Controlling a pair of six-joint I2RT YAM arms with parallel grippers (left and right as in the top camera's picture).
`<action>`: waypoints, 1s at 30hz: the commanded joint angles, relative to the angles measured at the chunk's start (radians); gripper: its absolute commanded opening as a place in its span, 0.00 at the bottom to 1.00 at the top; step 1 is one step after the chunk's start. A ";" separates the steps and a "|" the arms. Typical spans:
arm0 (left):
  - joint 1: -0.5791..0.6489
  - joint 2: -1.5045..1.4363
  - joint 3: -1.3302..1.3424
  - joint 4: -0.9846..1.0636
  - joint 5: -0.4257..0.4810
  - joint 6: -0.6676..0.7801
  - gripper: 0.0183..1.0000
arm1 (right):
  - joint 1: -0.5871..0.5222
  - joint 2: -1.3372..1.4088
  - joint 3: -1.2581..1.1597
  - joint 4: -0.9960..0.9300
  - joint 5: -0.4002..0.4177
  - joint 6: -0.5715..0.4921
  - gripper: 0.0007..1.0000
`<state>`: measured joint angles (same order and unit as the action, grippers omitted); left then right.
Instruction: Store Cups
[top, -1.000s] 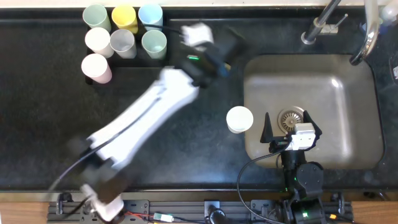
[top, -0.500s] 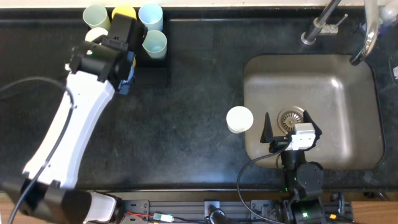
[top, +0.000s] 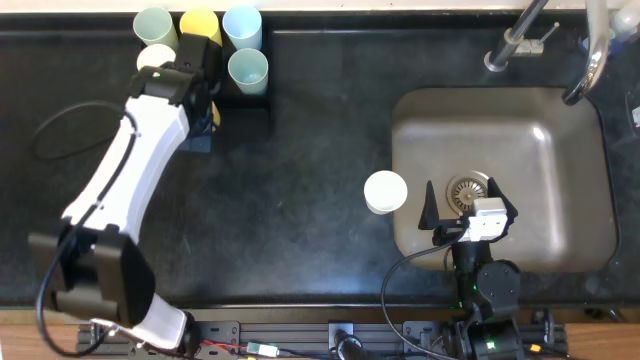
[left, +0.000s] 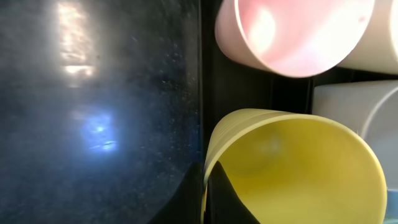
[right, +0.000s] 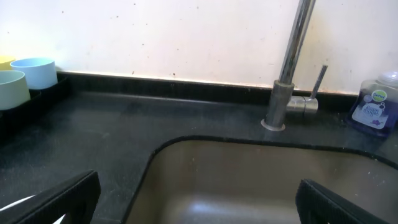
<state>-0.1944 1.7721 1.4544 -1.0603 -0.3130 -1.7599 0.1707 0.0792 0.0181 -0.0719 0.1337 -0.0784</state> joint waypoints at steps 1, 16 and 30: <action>0.005 0.031 -0.006 0.017 -0.003 -0.018 0.02 | -0.004 -0.010 -0.013 0.005 -0.006 0.003 1.00; 0.016 0.071 -0.006 0.053 -0.030 -0.018 0.02 | -0.004 -0.010 -0.013 0.005 -0.006 0.003 1.00; 0.019 0.071 -0.006 0.053 -0.080 -0.018 0.06 | -0.004 -0.010 -0.013 0.005 -0.006 0.003 1.00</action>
<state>-0.1871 1.8378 1.4536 -1.0050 -0.3515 -1.7599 0.1707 0.0792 0.0181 -0.0719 0.1345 -0.0788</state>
